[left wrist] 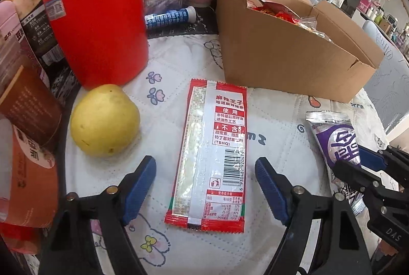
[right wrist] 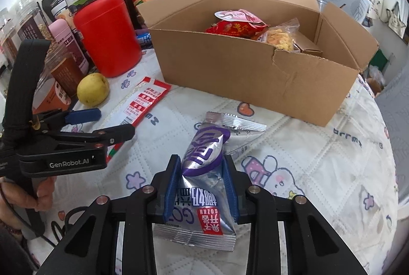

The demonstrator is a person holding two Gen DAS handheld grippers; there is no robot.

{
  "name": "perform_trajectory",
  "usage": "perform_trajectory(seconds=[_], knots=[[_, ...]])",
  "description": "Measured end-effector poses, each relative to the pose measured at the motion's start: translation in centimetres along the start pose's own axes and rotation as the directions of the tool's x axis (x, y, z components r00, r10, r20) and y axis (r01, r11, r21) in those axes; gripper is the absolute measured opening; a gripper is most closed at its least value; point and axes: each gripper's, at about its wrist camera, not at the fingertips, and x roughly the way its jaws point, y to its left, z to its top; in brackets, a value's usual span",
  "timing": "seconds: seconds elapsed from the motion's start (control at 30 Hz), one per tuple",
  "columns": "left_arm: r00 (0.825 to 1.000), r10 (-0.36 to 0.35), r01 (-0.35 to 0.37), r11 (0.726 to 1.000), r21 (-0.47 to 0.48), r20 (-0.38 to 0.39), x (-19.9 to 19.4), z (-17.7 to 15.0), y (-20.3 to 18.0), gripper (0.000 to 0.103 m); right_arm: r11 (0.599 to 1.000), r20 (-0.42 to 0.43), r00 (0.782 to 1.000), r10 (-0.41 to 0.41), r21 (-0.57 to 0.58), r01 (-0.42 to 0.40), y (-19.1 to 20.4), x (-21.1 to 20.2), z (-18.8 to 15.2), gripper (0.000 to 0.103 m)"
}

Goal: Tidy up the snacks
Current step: 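Grasp the silver GOZK bag with the right tool while the left tool grasps the red spicy strip packet, then lift and carry the GOZK bag and red packet up over the cardboard box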

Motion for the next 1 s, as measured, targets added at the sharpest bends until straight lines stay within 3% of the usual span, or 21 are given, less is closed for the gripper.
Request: perform_trajectory(seconds=[0.1,0.2,0.57,1.0], knots=[[0.999,0.035,-0.036,0.998,0.045,0.022,-0.1,0.0,-0.5,0.052,1.000,-0.005,1.000,0.002,-0.013,-0.002,0.2,0.3,-0.1,0.033],[0.999,0.033,-0.034,0.999,0.038,0.019,-0.3,-0.1,-0.6,0.047,1.000,-0.011,1.000,0.014,-0.002,-0.014,0.1,0.6,-0.2,0.035],[1.000,-0.002,0.001,0.995,0.102,0.013,-3.6,-3.8,-3.8,0.046,1.000,0.013,1.000,0.007,0.003,-0.007,-0.4,-1.9,-2.7,0.030],[0.999,-0.048,0.043,0.988,0.150,0.025,-7.8,-8.5,-7.5,0.046,1.000,-0.006,1.000,0.002,0.003,-0.002,-0.9,-6.8,-8.5,0.030]])
